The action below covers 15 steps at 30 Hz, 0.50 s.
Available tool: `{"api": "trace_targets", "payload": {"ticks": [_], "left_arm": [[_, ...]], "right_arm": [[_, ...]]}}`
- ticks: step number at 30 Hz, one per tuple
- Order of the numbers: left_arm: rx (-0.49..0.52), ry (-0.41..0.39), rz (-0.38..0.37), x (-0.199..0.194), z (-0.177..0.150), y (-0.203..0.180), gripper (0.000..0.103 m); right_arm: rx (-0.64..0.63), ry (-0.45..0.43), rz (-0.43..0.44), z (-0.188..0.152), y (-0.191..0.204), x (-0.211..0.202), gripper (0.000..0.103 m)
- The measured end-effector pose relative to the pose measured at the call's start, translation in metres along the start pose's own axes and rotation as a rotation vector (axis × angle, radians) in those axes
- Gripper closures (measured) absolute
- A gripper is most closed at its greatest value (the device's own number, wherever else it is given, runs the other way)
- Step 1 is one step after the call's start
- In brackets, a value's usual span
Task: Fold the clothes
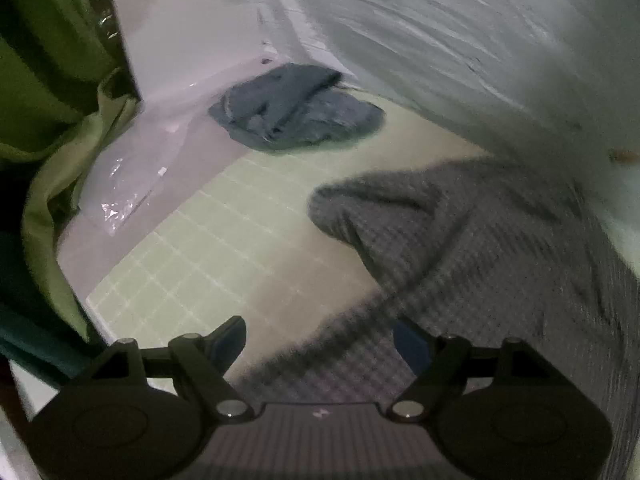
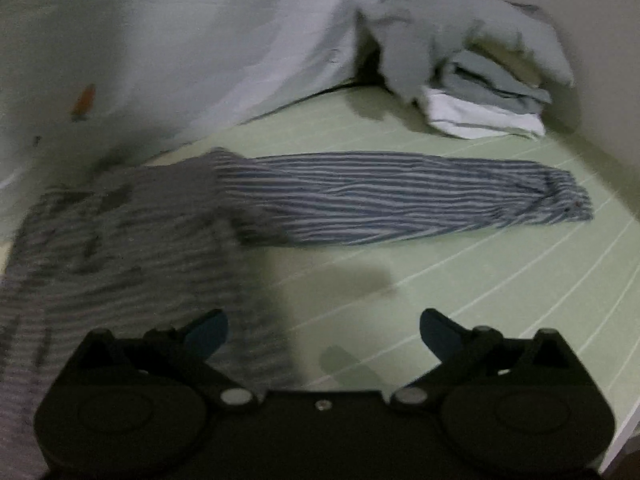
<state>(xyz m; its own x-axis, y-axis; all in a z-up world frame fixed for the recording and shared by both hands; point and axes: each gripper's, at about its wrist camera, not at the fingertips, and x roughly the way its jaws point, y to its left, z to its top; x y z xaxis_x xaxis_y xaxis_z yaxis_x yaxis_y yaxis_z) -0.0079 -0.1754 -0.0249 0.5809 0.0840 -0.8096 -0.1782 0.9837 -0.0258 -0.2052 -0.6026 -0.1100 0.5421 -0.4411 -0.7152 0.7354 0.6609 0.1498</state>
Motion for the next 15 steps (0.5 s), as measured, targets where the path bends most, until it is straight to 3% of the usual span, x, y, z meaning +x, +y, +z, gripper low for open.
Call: {"api": "trace_targets", "payload": {"ticks": [6,15], "left_arm": [[-0.008,-0.023,-0.021,0.043,0.037,0.040,0.021],[-0.022,0.028,-0.126,0.113,0.087,0.063,0.021]], "right_arm": [[-0.036,-0.013,-0.051,0.014,0.050,-0.011,0.000],[0.106,0.001,-0.152,0.024,0.092,-0.013,0.000]]}}
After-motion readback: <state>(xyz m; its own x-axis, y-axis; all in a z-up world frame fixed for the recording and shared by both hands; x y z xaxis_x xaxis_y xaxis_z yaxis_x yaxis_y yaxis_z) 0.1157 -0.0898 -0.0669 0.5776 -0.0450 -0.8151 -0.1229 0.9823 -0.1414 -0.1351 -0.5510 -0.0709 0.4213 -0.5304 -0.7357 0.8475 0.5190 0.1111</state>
